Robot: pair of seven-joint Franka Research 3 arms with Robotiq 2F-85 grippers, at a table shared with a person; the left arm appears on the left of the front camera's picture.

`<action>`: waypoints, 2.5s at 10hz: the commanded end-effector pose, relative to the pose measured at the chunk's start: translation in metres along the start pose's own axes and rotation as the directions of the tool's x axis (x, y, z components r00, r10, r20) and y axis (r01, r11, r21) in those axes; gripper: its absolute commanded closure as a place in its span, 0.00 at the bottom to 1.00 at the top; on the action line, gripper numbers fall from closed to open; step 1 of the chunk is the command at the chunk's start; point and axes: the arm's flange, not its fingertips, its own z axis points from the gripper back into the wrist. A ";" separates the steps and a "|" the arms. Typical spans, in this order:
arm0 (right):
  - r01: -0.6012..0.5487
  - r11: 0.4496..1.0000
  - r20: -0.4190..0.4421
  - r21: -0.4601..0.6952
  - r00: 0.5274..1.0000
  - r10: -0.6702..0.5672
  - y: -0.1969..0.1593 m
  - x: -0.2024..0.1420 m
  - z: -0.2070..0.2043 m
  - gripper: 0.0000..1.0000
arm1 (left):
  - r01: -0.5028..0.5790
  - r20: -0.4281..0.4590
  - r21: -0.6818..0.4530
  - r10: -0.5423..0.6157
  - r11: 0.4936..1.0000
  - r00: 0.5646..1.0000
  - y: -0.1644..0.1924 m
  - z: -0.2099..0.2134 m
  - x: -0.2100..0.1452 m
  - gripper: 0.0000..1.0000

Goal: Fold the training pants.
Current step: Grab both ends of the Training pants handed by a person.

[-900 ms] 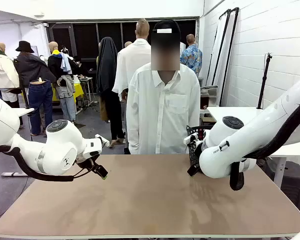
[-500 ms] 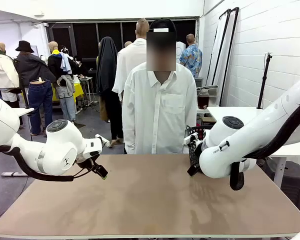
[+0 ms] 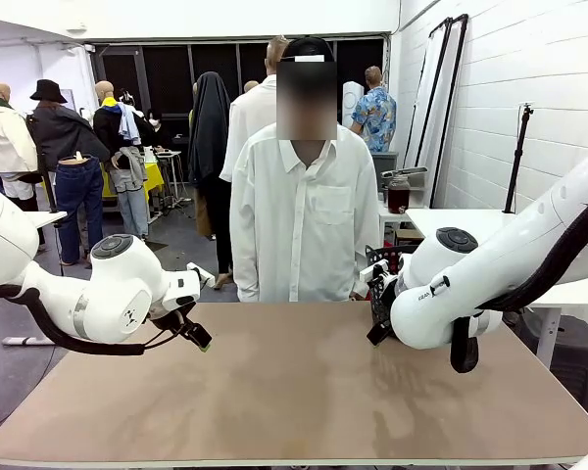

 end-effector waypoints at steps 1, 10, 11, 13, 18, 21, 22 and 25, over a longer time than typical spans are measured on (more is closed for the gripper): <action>0.000 1.000 0.000 0.000 1.000 0.000 0.000 0.000 0.000 0.00 | -0.002 0.000 0.000 0.002 1.000 1.000 0.001 0.000 0.000 0.00; 0.016 1.000 -0.002 0.015 1.000 -0.016 0.000 0.004 0.004 0.00 | -0.006 0.022 0.000 0.006 1.000 1.000 0.003 0.011 0.000 0.00; 0.037 0.999 0.006 0.032 0.999 -0.037 0.000 0.010 0.012 0.00 | 0.005 0.035 0.007 -0.005 1.000 0.999 0.004 0.028 0.002 0.00; 0.056 0.997 0.028 0.060 0.998 -0.058 -0.004 0.020 0.035 0.00 | 0.017 0.048 0.017 -0.018 1.000 0.999 0.007 0.055 0.010 0.00; 0.060 0.998 0.117 0.022 0.991 -0.062 -0.013 0.041 0.114 0.00 | 0.055 0.050 0.009 -0.055 0.998 0.997 -0.007 0.124 0.030 0.00; 0.056 0.998 0.143 -0.010 0.988 -0.054 -0.017 0.046 0.142 0.00 | 0.065 0.069 0.033 -0.067 0.997 0.995 -0.014 0.160 0.042 0.00; 0.050 0.999 0.150 -0.015 0.988 -0.047 -0.017 0.046 0.152 0.00 | 0.069 0.077 0.043 -0.072 0.997 0.994 -0.018 0.171 0.044 0.00; 0.045 0.999 0.167 -0.022 0.985 -0.041 -0.018 0.048 0.168 0.00 | 0.072 0.104 0.067 -0.079 0.995 0.991 -0.024 0.195 0.052 0.00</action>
